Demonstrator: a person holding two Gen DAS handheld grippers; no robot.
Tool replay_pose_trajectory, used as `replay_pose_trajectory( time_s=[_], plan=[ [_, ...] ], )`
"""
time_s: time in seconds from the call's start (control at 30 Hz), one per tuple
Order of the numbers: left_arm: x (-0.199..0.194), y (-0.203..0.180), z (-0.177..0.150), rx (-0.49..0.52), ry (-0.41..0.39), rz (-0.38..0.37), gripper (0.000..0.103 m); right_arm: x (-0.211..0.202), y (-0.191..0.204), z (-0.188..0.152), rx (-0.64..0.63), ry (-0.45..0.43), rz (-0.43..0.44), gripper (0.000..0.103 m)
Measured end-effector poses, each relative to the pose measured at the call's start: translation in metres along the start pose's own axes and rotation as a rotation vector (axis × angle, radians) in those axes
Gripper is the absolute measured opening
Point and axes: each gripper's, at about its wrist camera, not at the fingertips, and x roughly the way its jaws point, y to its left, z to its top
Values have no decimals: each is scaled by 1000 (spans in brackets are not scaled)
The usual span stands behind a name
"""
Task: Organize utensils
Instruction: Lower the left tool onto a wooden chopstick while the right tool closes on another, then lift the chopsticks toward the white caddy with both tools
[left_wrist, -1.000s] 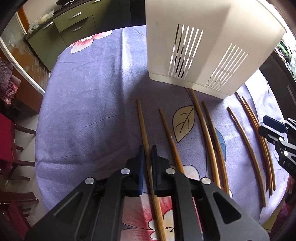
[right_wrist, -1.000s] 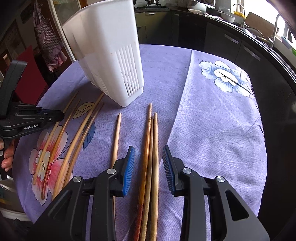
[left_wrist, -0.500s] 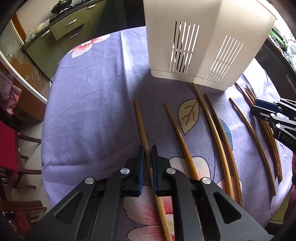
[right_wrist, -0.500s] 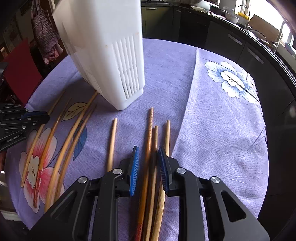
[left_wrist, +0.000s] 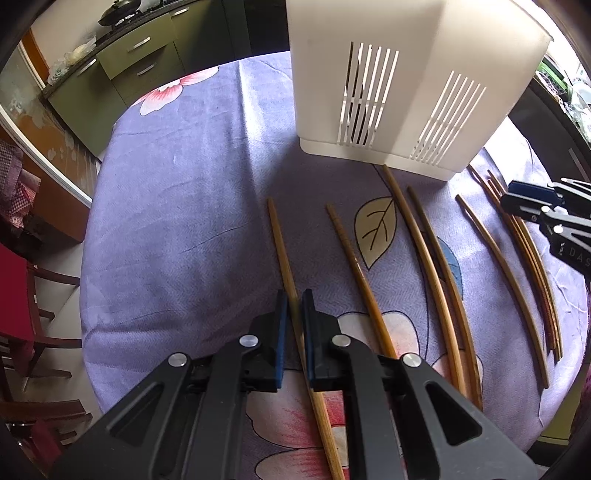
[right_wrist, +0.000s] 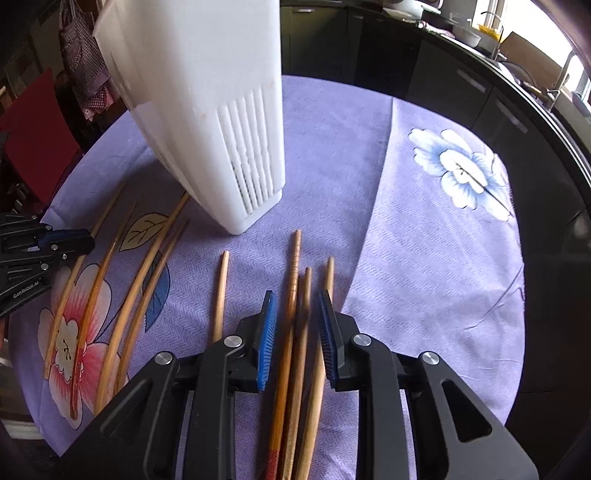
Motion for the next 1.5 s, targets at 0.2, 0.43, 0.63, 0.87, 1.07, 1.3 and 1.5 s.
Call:
replay_pose_trajectory(
  time_s=[0.2,0.43,0.63,0.87,1.07,1.3,1.5],
  plan=[
    [-1,-1,-1,3,2,-5,8,8,-25,2,72,42,5,23],
    [0,-1,0,7,8,-5,8,15,-22,1,21,84,-29,21],
    [2,3,7,-26,34,-41,8,14,-4,-1,-37,100,-49,14],
    [6,0,16,-29,56,-38,10,22,-14,4,-39,115,-25,12],
    [9,3,25,-47,66,-39,11,21,-10,2,-40,104,-23,8],
    [9,1,25,-42,63,-23,6,15,-5,-6,-25,82,-29,6],
    [-3,4,17,-46,43,-28,6,-15,-12,-12,18,6,-11,6]
  ],
)
